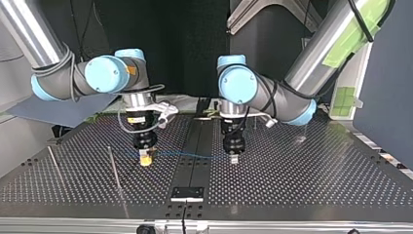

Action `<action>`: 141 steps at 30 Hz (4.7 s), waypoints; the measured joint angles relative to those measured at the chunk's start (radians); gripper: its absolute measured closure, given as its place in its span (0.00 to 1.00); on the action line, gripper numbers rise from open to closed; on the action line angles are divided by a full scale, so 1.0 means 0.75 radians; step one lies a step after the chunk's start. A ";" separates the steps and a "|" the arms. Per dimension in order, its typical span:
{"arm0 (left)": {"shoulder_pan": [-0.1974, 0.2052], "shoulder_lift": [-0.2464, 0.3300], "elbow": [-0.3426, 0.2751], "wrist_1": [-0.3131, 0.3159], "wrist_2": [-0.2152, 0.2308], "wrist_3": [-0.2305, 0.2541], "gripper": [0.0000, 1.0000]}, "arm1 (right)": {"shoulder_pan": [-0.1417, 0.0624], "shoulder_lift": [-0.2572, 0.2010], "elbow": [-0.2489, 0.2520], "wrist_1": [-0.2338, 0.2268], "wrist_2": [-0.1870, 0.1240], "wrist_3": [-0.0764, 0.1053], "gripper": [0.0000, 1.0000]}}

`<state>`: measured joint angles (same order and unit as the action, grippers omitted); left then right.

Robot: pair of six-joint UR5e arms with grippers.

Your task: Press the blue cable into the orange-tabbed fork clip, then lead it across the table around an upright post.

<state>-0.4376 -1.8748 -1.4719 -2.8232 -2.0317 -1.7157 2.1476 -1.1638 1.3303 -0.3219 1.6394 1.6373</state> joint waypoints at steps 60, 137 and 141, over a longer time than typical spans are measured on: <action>-0.242 -0.305 0.675 -0.376 0.099 0.061 0.98 | -0.365 -0.209 -0.017 0.185 -0.043 0.053 1.00; -0.305 -0.681 1.067 -0.414 0.041 0.016 0.55 | -0.558 -0.022 0.131 0.078 -0.146 0.125 1.00; -0.303 -0.681 1.044 -0.407 0.037 0.021 0.31 | -0.558 -0.021 0.178 0.028 -0.146 0.130 1.00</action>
<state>-0.6648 -2.3858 -0.6889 -3.1282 -2.0042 -1.6998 1.7294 -1.1793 1.4640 -0.3008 1.5296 1.7347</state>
